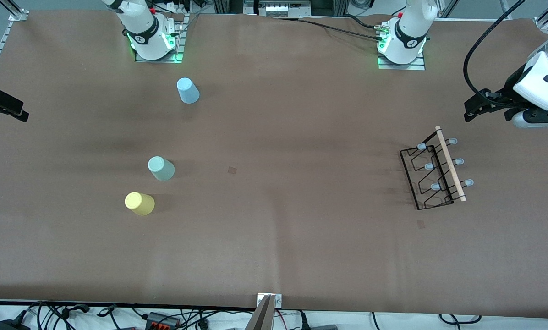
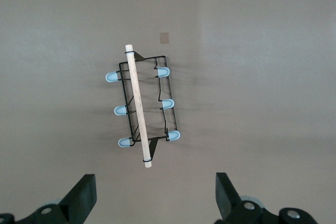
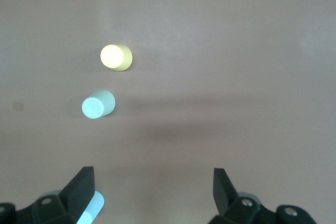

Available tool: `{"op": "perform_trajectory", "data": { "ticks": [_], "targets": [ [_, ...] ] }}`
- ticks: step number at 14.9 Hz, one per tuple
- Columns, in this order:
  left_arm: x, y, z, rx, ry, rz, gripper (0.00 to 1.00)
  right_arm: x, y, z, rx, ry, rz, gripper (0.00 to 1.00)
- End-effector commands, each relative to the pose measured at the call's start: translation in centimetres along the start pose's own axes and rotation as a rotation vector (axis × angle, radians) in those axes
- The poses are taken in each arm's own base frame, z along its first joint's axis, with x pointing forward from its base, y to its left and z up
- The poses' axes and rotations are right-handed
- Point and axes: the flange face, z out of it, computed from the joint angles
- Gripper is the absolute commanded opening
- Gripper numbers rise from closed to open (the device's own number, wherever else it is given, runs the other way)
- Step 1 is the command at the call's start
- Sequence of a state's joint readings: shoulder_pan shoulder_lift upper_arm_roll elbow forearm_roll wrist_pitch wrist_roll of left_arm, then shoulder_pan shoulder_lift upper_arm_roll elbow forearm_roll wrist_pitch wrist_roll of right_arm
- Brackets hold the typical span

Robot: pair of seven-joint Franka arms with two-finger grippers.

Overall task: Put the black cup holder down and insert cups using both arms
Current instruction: 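Move the left gripper toward the black cup rack while the right gripper advances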

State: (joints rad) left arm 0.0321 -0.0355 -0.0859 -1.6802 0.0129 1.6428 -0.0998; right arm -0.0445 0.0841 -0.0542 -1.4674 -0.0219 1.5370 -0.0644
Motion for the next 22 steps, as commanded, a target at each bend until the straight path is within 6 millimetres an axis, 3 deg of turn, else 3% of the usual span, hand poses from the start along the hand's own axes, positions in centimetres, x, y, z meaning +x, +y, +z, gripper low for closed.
{"op": "perform_trajectory", "data": {
  "ticks": [1,6,12,13,15,17,19,22],
  "targets": [
    [-0.5,0.1,-0.3,-0.015,0.0,0.007,1.0,-0.1,-0.1,-0.2,-0.01,0.012,-0.008,1.0],
    [0.1,0.2,0.1,-0.01,-0.007,0.009,1.0,0.0,-0.3,0.3,-0.002,-0.002,-0.01,1.0],
    [0.6,-0.3,4.3,-0.003,-0.181,0.004,1.0,-0.1,-0.8,1.0,-0.001,-0.04,-0.018,1.0],
    [1.0,-0.5,4.3,-0.003,-0.18,0.004,1.0,0.0,-0.9,1.7,-0.001,-0.057,-0.018,1.0],
    [2.5,-1.4,5.7,-0.004,-0.218,-0.014,1.0,0.4,-0.8,4.5,0.009,-0.164,-0.016,1.0],
    [2.7,-2.0,7.3,0.007,-0.265,-0.036,1.0,1.2,-1.7,8.1,0.017,-0.263,-0.032,1.0],
    [3.4,-2.6,10.2,0.007,-0.316,-0.047,0.98,2.1,-4.0,11.7,0.011,-0.344,-0.065,1.0],
    [5.3,-4.9,16.1,-0.005,-0.342,-0.083,0.96,2.8,-5.3,16.2,0.008,-0.318,-0.071,1.0]
  ]
}}
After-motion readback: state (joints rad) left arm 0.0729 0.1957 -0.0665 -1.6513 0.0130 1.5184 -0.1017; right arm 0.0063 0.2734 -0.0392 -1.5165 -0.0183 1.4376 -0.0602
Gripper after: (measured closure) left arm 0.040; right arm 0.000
